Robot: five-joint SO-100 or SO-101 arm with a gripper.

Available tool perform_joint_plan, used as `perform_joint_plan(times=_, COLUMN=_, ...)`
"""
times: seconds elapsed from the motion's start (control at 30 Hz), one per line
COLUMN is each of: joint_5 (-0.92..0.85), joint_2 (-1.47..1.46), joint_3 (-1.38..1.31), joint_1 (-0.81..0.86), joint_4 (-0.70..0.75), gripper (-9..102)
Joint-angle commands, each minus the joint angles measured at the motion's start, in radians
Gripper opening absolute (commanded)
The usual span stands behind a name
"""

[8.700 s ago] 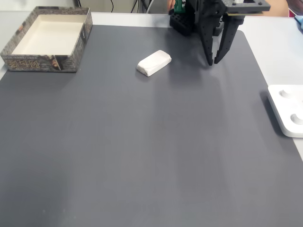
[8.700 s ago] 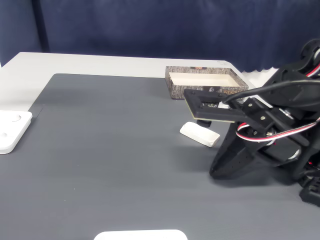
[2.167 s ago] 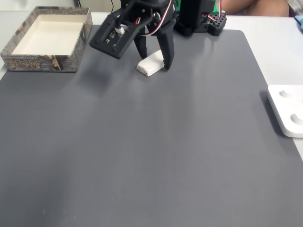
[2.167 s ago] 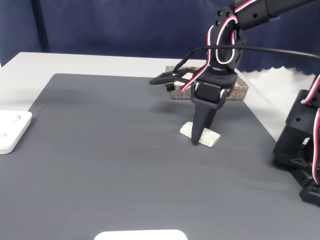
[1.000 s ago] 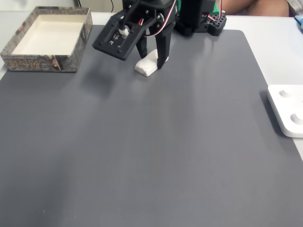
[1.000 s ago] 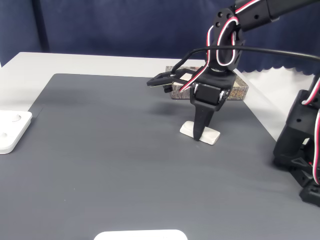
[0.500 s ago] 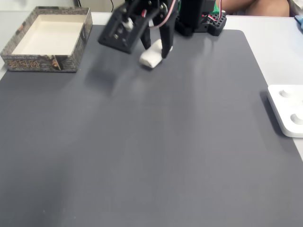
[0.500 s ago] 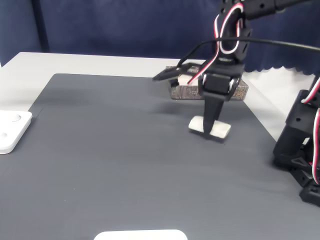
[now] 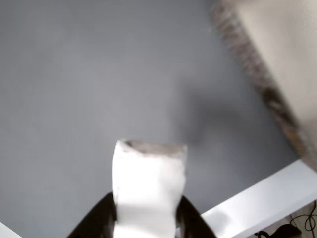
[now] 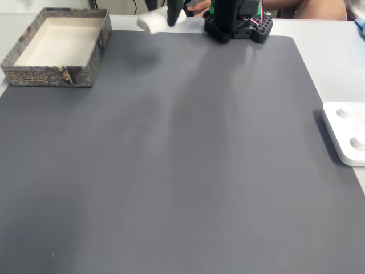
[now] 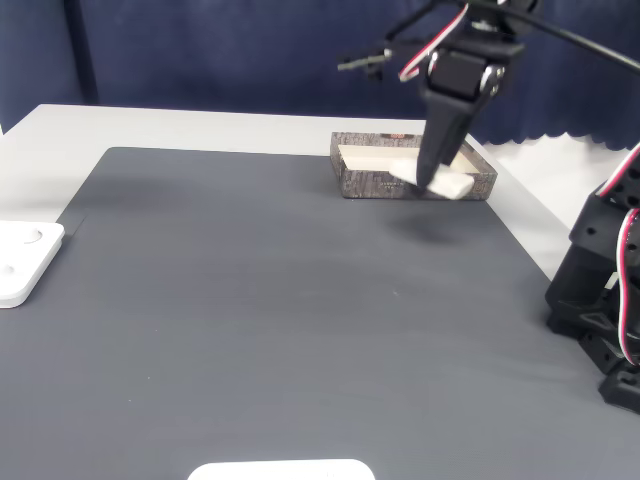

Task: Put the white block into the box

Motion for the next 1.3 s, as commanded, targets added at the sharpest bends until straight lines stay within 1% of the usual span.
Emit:
perform_joint_plan(times=0.0, joint_5=-0.032, joint_2=-0.012, joint_3=-0.14, joint_1=0.005, joint_4=0.02, gripper=-2)
perform_joint_plan(times=0.17, joint_5=-0.032, joint_2=-0.091, joint_3=-0.21, joint_1=0.031, joint_4=0.032, gripper=-2)
perform_joint_plan(times=0.3, joint_5=0.006, joint_2=-0.198, joint_3=-0.374, joint_1=0.11, joint_4=0.054, gripper=-2)
perform_joint_plan(times=0.5, joint_5=0.087, joint_2=-0.396, joint_3=-0.647, joint_1=0.242, joint_4=0.054, gripper=-2)
perform_joint_plan(times=0.73, joint_5=0.221, joint_2=-0.615, joint_3=-0.807, joint_1=0.371, joint_4=0.023, gripper=-2)
perform_joint_plan(times=0.9, joint_5=0.291, joint_2=-0.736, joint_3=-0.905, joint_1=0.39, joint_4=0.012, gripper=-2)
perform_joint_plan(times=1.13, joint_5=0.321, joint_2=-0.836, joint_3=-0.991, joint_1=0.39, joint_4=0.015, gripper=-2)
perform_joint_plan(times=1.27, joint_5=0.5, joint_2=-0.841, joint_3=-0.996, joint_1=0.388, joint_4=0.017, gripper=-2)
